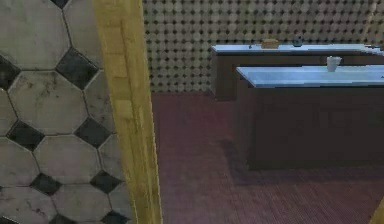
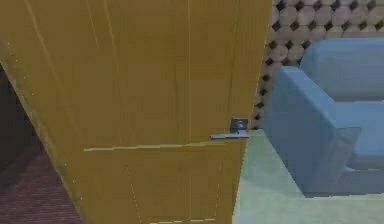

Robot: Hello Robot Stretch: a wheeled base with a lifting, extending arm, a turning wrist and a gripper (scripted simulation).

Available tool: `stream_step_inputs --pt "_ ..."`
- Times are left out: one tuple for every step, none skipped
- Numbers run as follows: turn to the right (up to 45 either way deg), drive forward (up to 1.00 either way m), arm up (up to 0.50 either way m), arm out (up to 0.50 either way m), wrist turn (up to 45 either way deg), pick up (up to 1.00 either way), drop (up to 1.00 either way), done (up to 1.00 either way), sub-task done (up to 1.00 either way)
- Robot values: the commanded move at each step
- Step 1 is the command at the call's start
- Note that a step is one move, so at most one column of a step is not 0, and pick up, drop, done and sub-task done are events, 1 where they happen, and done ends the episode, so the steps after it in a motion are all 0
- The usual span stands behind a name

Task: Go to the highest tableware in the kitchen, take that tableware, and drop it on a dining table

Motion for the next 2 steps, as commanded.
stream_step_inputs --pt "45.0 0.00 0.00 0.00 0.0 0.00 0.00 0.00 0.00" --pt "45.0 0.00 0.00 0.00 0.0 0.00 0.00 0.00 0.00"
